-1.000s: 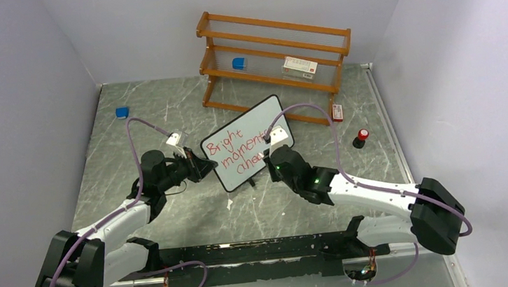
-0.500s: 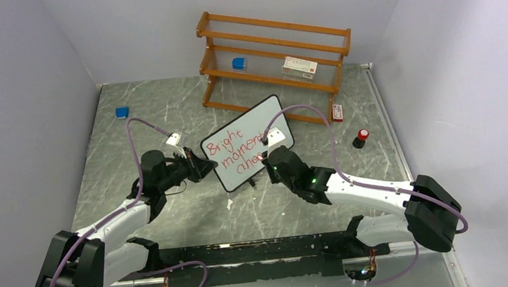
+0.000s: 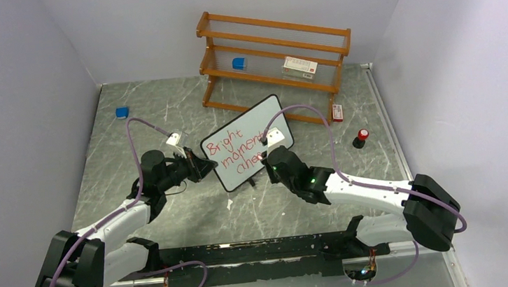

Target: Write a sentence on the whiteboard

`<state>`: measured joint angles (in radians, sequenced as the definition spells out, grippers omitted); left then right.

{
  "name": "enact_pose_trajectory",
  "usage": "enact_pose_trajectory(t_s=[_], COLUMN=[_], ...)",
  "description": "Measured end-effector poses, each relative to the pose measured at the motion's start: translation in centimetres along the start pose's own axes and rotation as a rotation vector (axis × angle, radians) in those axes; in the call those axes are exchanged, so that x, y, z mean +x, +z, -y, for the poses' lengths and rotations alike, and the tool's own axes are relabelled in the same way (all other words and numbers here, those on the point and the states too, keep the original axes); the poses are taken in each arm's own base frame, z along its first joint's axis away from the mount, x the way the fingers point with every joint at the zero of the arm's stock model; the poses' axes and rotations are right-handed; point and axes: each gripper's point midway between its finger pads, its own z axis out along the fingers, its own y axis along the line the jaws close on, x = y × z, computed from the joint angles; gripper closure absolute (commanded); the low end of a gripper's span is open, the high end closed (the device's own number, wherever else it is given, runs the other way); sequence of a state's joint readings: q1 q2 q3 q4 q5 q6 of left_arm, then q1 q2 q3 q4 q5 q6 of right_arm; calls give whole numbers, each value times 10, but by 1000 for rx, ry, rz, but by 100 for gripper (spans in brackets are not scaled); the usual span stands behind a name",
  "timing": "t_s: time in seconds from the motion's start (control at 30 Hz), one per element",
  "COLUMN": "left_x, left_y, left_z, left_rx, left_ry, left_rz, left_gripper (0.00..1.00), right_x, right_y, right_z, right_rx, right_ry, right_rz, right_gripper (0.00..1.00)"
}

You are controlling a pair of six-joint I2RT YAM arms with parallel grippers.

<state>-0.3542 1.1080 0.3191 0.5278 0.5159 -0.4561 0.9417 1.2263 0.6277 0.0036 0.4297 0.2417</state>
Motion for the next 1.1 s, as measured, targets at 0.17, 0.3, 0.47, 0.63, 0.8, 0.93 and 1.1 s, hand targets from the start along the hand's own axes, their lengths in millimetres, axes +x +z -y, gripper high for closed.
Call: enact_pose_trajectory(t_s=[0.17,0.3,0.47,0.63,0.8,0.93,1.1], left_x=[0,0,0,0,0,-1,-1], left_y=[0,0,0,0,0,0,0], left_z=[0,0,0,0,-1,-1,-1], left_rx=[0,0,0,-1,-4,-5,-6], left_ry=[0,0,0,0,0,1,1], left_rz=[0,0,0,0,2,4,4], left_gripper=[95,95,95,95,95,95,95], right_x=[-1,-3,-4,-3,3,11,15], right_y=[0,1,2,3,5,6,6], right_z=[1,4,6,8,8,10,11], right_rx=[8,16,23,27,33,39,44], right_ry=[2,8,17,26,28,23,23], right_rz=[5,10,12,9,-11,-40,-55], right_gripper=[100,100,100,100,100,100,100])
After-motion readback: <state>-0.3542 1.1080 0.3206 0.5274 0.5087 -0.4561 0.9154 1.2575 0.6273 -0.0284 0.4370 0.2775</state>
